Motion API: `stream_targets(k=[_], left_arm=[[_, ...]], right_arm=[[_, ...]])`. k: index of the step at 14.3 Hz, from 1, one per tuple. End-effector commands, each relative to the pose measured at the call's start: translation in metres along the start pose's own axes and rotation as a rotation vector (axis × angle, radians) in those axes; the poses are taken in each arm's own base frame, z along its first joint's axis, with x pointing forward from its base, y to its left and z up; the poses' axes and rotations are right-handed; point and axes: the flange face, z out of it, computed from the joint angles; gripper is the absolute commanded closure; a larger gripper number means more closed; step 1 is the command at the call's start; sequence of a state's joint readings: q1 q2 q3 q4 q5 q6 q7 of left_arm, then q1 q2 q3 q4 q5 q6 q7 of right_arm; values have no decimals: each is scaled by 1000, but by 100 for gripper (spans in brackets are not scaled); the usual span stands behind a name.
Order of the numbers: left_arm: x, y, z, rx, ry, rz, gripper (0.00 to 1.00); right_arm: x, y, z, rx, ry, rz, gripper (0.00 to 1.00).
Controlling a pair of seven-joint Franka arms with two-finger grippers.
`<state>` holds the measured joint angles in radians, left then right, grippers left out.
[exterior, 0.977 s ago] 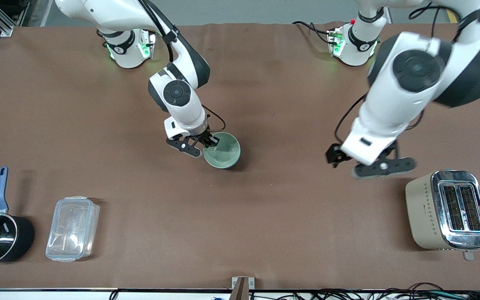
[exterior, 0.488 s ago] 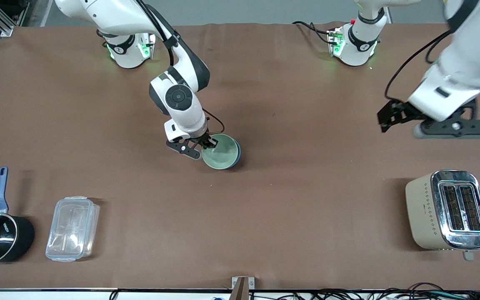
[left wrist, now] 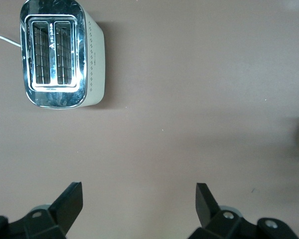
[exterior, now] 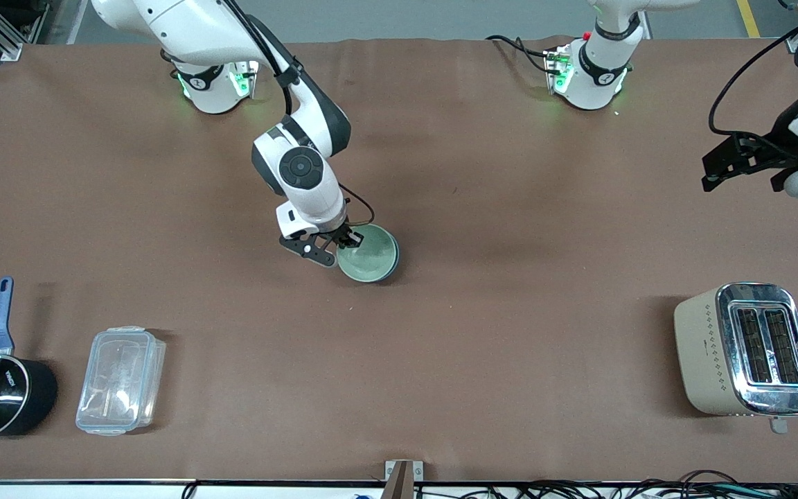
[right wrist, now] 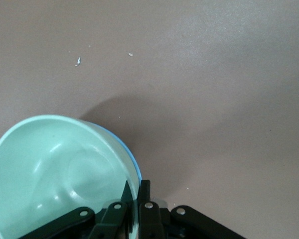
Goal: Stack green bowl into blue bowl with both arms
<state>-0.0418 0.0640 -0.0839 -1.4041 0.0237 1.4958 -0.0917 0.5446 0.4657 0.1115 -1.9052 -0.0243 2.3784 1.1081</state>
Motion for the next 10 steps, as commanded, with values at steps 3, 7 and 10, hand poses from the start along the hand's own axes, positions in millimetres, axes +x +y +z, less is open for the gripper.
stream_targets(k=[3, 7, 10], left_arm=[[-7, 4, 4, -38, -20, 32, 0], [-9, 5, 12, -38, -43, 37, 0], [-10, 12, 11, -35, -41, 48, 0]], right_arm=[[-8, -4, 3, -7, 11, -9, 91], [-10, -4, 4, -15, 7, -12, 47], [-3, -5, -19, 9, 26, -1, 0]])
